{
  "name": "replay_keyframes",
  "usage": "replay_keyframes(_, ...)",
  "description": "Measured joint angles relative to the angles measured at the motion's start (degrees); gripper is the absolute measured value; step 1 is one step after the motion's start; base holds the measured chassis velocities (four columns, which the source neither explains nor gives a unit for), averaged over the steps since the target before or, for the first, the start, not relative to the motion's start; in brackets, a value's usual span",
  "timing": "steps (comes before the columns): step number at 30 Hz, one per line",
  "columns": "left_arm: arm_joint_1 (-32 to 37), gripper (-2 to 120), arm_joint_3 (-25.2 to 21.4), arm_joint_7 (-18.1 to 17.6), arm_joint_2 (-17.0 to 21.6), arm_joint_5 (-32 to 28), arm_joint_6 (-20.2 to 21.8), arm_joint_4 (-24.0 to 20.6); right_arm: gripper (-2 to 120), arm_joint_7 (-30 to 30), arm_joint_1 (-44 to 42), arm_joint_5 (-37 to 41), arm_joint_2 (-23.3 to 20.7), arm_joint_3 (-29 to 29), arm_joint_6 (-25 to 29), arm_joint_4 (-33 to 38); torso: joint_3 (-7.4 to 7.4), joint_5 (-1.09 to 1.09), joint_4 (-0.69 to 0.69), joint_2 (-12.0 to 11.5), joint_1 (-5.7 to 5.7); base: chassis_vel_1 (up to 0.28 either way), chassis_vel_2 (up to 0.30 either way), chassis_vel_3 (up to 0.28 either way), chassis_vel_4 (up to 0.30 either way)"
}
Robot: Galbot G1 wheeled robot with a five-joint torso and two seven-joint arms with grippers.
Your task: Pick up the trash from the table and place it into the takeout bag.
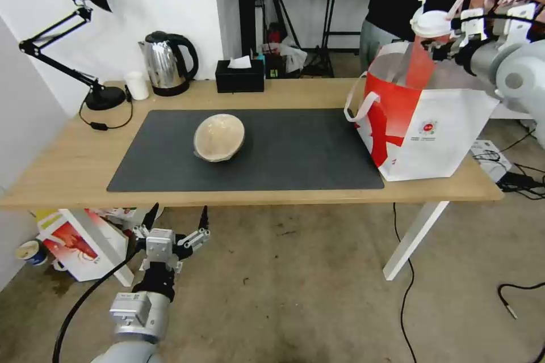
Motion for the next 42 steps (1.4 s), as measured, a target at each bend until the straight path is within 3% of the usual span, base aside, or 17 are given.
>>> replay_keyframes(8, 0.0, 100, 0.0, 0.0, 0.0, 0.0, 0.0, 0.0, 8, 1.63, -2.76, -1.5, -0.54, 0.5, -1.0, 2.01, 0.0, -0.01, 0.0, 0.0, 0.0, 0.0, 0.0, 0.0, 0.0)
replay_keyframes(17, 0.0, 100, 0.0, 0.0, 0.0, 0.0, 0.0, 0.0, 40, 7.59, -4.48, -1.48, -3.33, -0.76, -4.42, 6.85, 0.0, 0.01, -0.01, 0.0, 0.0, 0.0, 0.0, 0.0, 0.0)
replay_keyframes(32, 0.0, 100, 0.0, 0.0, 0.0, 0.0, 0.0, 0.0, 96, 8.46, -3.03, -1.29, -4.83, -1.58, -5.21, 8.44, 0.0, 0.0, 0.0, 0.0, 0.0, 0.0, 0.0, 0.0, 0.0)
replay_keyframes(42, 0.0, 100, 0.0, 0.0, 0.0, 0.0, 0.0, 0.0, 100, 8.63, -2.64, -1.3, -4.87, -1.76, -5.21, 8.76, 0.0, 0.0, 0.0, 0.0, 0.0, 0.0, 0.0, 0.0, 0.0)
